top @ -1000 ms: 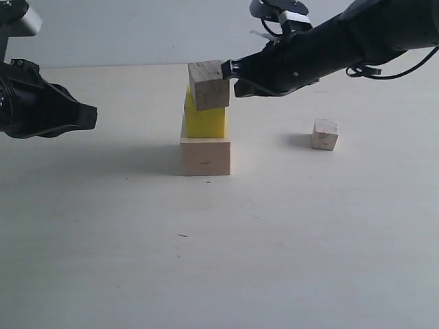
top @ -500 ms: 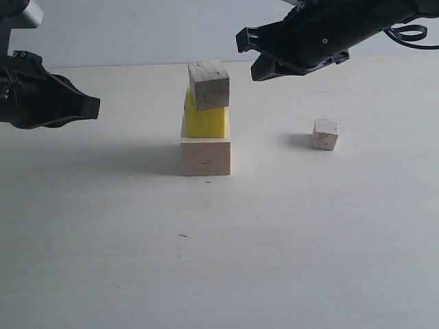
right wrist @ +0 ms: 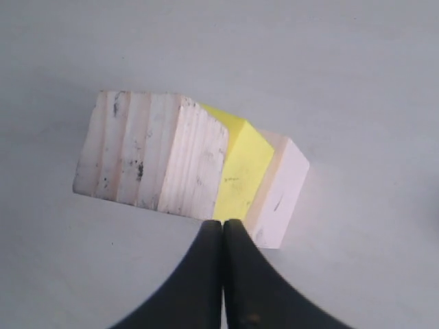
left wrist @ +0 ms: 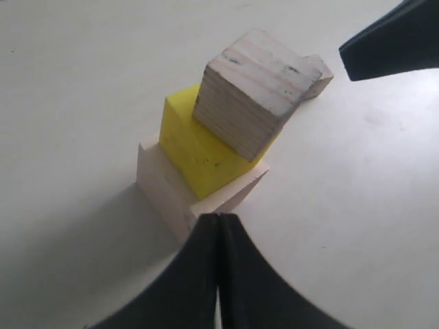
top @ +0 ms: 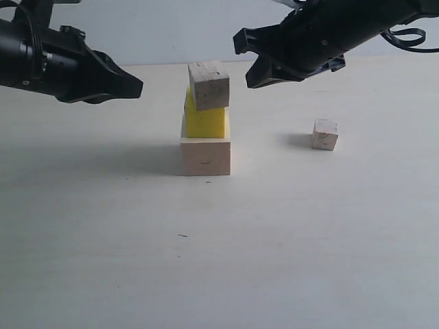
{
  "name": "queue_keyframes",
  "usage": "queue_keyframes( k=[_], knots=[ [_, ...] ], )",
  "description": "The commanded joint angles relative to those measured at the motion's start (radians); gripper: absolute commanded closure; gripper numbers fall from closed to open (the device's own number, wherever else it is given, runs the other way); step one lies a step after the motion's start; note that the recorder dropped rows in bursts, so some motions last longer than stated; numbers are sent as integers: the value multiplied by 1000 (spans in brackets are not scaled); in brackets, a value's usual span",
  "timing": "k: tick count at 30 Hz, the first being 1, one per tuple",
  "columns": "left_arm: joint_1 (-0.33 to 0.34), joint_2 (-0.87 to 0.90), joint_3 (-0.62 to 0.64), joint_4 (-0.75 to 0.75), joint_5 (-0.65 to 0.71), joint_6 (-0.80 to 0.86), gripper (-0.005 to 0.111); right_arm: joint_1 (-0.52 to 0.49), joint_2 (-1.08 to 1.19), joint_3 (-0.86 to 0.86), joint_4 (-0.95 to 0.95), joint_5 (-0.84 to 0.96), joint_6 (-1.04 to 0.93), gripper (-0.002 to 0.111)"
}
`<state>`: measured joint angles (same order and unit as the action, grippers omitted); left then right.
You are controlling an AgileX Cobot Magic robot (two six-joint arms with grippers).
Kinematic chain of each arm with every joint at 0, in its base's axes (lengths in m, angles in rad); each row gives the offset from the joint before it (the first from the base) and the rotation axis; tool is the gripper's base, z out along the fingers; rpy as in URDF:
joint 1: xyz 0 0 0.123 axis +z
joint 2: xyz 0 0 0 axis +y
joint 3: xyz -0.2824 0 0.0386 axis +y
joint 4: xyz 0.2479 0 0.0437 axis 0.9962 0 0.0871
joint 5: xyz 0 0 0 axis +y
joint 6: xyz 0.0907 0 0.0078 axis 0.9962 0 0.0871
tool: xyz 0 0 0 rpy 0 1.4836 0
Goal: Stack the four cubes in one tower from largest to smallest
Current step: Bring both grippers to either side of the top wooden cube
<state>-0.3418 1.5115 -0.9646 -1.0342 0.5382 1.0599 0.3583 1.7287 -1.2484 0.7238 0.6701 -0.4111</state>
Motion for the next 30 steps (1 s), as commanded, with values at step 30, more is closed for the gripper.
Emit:
queue_keyframes(
  k=[30],
  knots=[
    [3, 209, -138, -294, 163, 329, 107, -3, 53, -4, 235, 45, -200, 108]
  ],
)
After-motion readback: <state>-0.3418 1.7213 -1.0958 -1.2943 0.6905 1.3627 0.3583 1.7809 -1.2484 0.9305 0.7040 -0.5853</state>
